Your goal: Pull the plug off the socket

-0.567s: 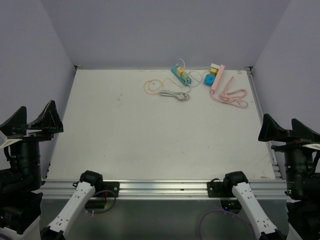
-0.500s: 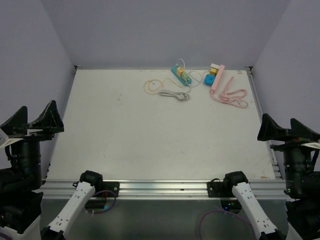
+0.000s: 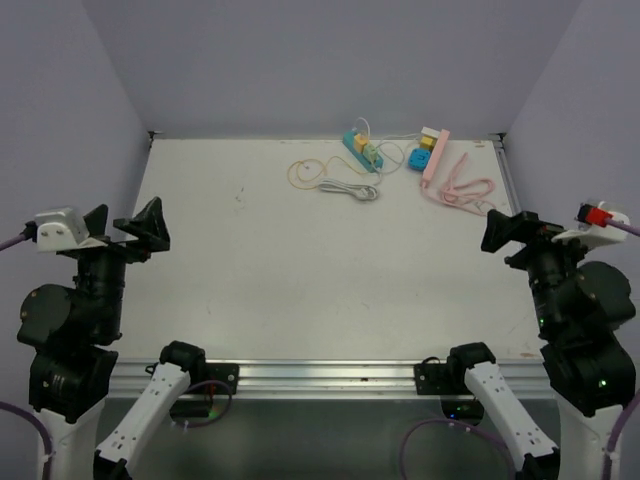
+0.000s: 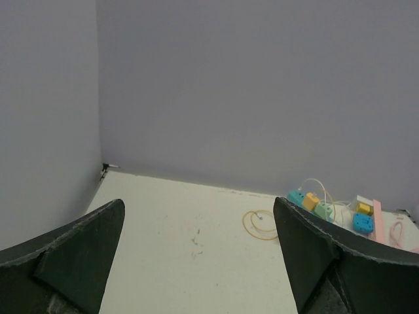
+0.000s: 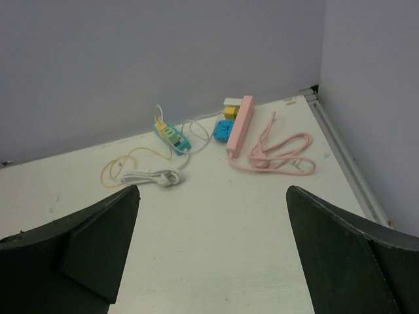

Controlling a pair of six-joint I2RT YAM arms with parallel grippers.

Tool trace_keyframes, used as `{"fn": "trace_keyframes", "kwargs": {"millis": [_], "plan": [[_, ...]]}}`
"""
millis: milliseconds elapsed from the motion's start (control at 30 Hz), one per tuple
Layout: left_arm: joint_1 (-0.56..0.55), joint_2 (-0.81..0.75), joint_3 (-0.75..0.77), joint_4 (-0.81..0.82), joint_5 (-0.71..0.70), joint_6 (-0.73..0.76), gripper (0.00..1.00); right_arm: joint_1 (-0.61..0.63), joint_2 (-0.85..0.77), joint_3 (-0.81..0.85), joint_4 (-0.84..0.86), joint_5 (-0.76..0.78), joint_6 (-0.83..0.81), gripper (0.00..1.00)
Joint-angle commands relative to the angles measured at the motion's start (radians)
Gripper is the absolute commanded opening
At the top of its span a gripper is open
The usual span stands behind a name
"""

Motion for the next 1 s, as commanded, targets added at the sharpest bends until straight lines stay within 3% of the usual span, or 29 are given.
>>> {"fn": "trace_keyframes", "kwargs": {"millis": [0, 167, 500, 633, 767, 967], "plan": [[-0.006, 0.031, -0.088, 0.015, 0.049, -0.019, 1.0, 0.005, 0.113, -0.037, 0.002, 0.03, 0.096, 0.99], [-0.006, 0.065, -0.255, 0.046, 0.09, -0.027, 1.0, 0.005, 0.259, -0.105, 0.014, 0.037, 0.191, 0.99], [-0.004, 0.076, -0.607, 0.228, 0.157, -0.061, 1.0, 0.001, 0.686, -0.208, 0.321, 0.12, 0.237, 0.99], [-0.004, 0.117, -0.581, 0.221, 0.124, -0.039, 1.0, -0.054, 0.865, -0.179, 0.452, 0.044, 0.246, 0.96], [-0.004, 0.134, -0.586, 0.216, 0.108, -0.039, 1.0, -0.096, 1.096, -0.073, 0.491, 0.005, 0.24, 0.9], [-0.004, 0.163, -0.58, 0.215, 0.101, -0.041, 1.0, -0.14, 1.315, 0.09, 0.535, -0.051, 0.183, 0.85]]}}
